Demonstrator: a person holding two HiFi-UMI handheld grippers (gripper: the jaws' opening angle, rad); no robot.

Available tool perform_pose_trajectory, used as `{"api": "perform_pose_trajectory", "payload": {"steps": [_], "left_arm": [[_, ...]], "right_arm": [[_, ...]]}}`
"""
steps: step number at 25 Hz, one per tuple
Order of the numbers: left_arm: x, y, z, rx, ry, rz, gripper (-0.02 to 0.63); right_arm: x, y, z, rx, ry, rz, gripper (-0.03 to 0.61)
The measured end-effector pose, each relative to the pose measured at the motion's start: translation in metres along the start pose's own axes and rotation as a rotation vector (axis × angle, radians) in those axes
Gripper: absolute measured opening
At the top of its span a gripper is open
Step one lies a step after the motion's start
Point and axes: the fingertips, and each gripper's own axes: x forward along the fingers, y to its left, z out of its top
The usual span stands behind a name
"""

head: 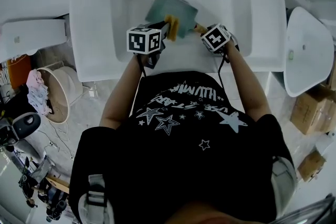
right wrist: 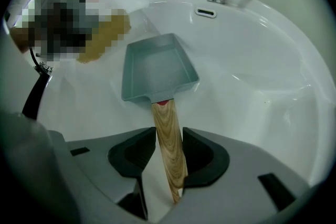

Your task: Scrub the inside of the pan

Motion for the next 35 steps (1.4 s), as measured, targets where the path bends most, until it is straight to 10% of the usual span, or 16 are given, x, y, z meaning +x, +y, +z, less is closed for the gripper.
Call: {"api": "perform_pose_trajectory", "payload": {"steps": [16, 35], "left_arm": [[0.06, 0.005, -0.003, 0.187, 0.163, 0.029, 0.043], [0.116, 0.013, -0.019, 0.357, 0.353, 0.142, 0.043]], "right_arm": [[0.002, 0.003, 0.005, -0.031, 0.003, 0.087, 0.143], [-0.005, -0.012, 0.013, -0.08, -0.019, -0.016, 0.144]]}}
